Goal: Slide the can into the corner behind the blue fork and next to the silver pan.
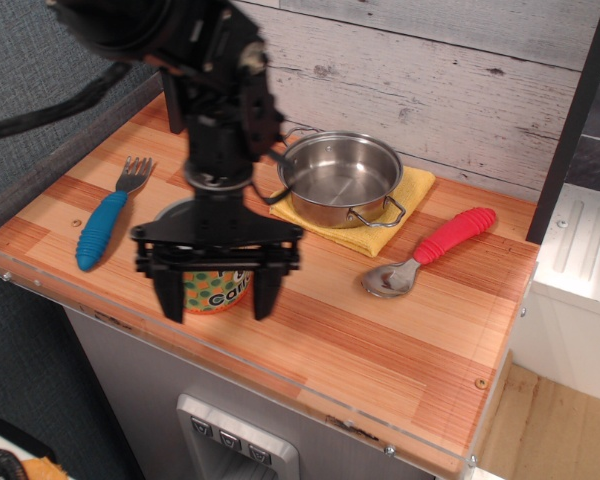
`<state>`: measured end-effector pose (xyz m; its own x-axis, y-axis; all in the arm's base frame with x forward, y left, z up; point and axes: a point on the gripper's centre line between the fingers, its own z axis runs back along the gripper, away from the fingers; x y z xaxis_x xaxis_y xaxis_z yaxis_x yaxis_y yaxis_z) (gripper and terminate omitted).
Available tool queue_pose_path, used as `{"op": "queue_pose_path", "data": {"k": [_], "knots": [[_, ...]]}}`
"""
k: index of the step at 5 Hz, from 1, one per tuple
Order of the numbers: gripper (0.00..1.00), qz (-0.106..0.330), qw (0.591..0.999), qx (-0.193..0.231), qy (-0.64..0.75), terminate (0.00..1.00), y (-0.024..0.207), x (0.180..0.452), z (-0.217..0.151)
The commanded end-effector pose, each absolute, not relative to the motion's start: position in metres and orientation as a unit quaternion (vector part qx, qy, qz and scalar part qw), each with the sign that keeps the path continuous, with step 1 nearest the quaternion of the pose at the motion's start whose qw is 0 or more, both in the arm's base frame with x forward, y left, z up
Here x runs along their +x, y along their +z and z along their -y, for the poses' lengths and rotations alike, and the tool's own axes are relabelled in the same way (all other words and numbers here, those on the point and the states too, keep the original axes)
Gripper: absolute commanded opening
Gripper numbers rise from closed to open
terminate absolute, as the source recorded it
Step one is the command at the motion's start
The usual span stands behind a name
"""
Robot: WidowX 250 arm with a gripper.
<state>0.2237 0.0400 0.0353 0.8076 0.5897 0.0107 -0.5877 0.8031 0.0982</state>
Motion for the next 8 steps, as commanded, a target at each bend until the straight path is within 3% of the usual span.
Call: {"op": "queue_pose_path", "data": {"k": [1,8], "knots": [[1.00,0.018,0.949,0.059,0.310,0.00,0.040,0.243,-0.068],[1.00,0.063,0.953,0.073,0.286,0.00,0.051,0.301,-0.132]]}}
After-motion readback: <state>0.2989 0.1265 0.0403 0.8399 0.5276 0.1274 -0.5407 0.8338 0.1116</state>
